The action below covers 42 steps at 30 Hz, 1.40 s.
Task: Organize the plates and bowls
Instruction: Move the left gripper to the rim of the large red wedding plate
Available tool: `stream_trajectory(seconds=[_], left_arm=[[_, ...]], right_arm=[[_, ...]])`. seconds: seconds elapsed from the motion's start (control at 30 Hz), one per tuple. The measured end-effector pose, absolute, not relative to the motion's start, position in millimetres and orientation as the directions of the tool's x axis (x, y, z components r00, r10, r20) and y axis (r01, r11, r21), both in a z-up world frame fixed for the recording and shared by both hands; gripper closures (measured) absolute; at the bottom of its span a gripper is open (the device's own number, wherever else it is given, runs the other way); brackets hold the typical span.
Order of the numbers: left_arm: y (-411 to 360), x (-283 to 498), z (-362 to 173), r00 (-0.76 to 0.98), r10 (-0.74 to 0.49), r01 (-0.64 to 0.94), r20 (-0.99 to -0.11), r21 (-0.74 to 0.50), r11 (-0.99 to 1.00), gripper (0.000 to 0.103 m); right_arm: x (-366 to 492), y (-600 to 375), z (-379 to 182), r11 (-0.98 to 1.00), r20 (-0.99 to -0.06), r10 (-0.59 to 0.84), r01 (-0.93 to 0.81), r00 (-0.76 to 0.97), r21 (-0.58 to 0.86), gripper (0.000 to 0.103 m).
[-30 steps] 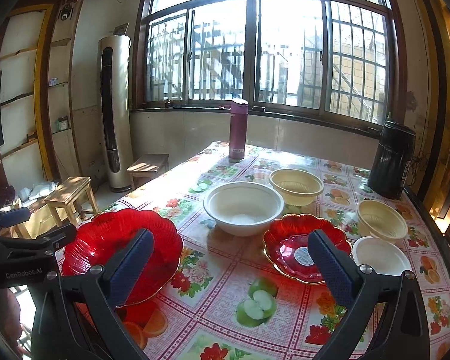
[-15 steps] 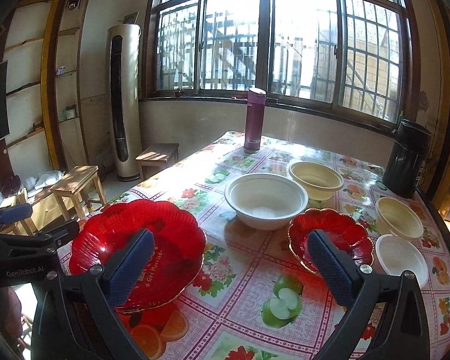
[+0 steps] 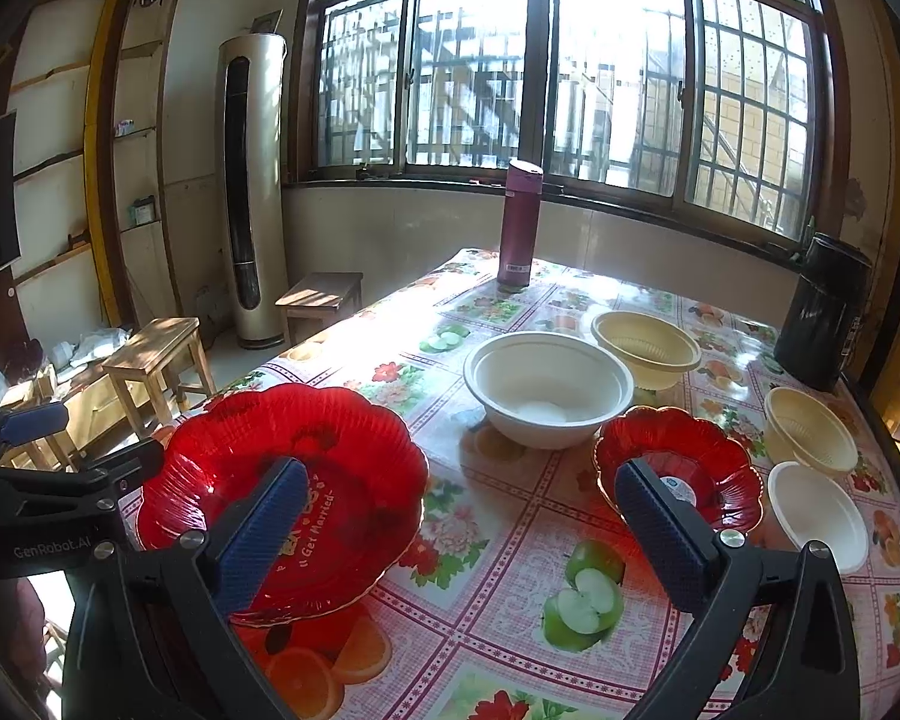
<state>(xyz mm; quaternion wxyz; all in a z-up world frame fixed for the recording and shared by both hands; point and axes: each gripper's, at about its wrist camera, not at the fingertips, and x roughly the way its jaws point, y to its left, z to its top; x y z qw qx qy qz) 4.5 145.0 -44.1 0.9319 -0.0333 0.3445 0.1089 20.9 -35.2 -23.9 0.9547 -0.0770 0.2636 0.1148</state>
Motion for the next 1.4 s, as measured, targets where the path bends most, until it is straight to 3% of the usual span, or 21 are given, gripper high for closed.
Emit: stream_trajectory(seconds=[1.4], left_arm=[[153,40,-78,0.649,0.186,-0.233,-0.737,0.040,0.972,0.000]], right_arm=[[75,-26,-60,0.964,-0.635,0.193,-0.264,0.748,-0.019,0.000]])
